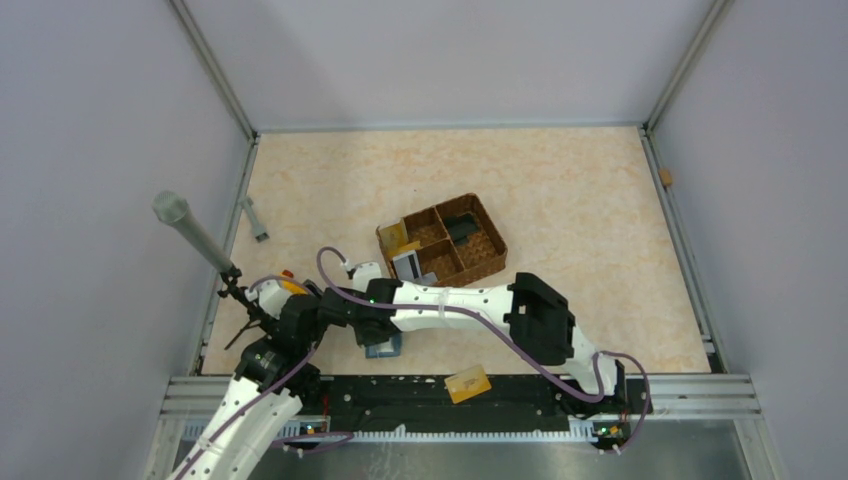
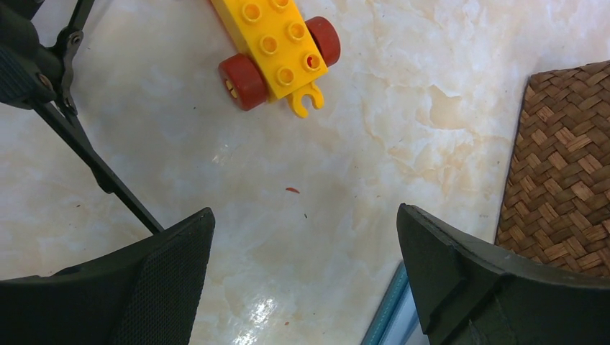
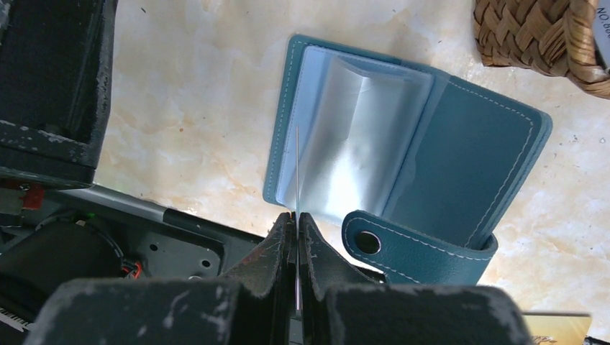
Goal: Put the credit cards into the card holder
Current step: Insert the credit card into the card holder.
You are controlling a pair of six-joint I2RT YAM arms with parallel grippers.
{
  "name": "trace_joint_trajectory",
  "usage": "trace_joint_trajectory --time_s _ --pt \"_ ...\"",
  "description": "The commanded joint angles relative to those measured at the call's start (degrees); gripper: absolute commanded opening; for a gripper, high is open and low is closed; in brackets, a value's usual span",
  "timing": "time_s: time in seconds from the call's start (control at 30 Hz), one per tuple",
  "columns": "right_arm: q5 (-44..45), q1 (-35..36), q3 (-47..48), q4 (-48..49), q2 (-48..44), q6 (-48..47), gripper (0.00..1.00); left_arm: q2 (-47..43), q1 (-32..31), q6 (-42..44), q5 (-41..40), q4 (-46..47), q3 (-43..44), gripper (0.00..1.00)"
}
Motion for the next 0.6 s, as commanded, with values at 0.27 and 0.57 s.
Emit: trace_joint_trajectory --time_s 0.27,0.57 --pt "-1.0 -4.7 3.7 12.8 12.7 0.3 0.0 -1.1 -3.4 0.1 -0.8 8.7 2.6 0.99" --pt "5.9 -4.7 3.0 7.8 12.2 1.8 0.0 -1.2 -3.4 0.2 -0.7 8.5 2.6 0.99"
